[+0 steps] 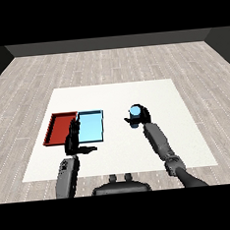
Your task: Pick the blue can and put it in the blue box
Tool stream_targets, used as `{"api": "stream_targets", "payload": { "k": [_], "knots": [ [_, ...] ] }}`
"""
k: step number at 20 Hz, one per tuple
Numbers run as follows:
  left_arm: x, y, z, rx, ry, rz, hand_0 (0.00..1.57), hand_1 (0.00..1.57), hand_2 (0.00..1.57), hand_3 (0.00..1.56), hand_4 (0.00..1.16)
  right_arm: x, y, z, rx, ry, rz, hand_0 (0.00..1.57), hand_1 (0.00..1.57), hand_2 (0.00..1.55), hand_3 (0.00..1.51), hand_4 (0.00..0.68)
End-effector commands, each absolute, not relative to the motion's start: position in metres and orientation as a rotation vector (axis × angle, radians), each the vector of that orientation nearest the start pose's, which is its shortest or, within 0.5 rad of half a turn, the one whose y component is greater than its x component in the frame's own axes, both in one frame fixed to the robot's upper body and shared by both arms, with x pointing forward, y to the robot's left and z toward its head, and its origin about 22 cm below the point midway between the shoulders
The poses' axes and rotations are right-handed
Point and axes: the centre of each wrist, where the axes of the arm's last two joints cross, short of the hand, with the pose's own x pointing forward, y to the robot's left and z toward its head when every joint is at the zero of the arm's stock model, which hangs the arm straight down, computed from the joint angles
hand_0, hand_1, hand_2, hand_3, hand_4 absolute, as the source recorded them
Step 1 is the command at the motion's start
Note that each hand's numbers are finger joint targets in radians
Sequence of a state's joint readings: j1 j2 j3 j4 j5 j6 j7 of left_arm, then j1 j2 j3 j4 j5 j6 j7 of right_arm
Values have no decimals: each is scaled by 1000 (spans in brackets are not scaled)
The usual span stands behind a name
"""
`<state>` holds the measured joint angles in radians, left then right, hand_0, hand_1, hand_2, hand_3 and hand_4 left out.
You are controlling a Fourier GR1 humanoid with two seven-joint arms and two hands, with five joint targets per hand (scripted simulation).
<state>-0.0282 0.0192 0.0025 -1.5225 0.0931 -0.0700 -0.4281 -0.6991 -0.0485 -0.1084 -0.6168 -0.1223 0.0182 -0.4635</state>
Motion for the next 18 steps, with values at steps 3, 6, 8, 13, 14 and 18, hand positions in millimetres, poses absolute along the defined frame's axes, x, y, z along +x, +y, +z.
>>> {"api": "stream_targets", "payload": {
  "k": [3,6,8,13,14,18],
  "knots": [
    [250,206,-17,-207,-1924,-9,0,0,0,0,0,387,-171,12,213,-1859,105,1458,1458,1434,1411,660],
    [255,206,-19,-236,-1881,0,0,0,0,0,0,378,-161,16,223,-1873,111,1440,1440,1444,1421,665],
    [274,192,-2,-242,-1856,-29,0,0,0,0,0,365,-149,17,231,-1872,108,1440,1440,1444,1421,665],
    [269,179,-7,-227,-1851,-53,0,0,0,0,0,331,-137,16,229,-1874,104,1432,1432,1451,1424,661],
    [267,179,-8,-226,-1848,-46,0,0,0,0,0,334,-130,30,232,-1878,121,1429,1429,1451,1423,660],
    [275,167,-17,-291,-1853,-74,0,0,0,0,0,335,-134,35,245,-1898,128,1424,1424,1425,1403,652]
  ]
}}
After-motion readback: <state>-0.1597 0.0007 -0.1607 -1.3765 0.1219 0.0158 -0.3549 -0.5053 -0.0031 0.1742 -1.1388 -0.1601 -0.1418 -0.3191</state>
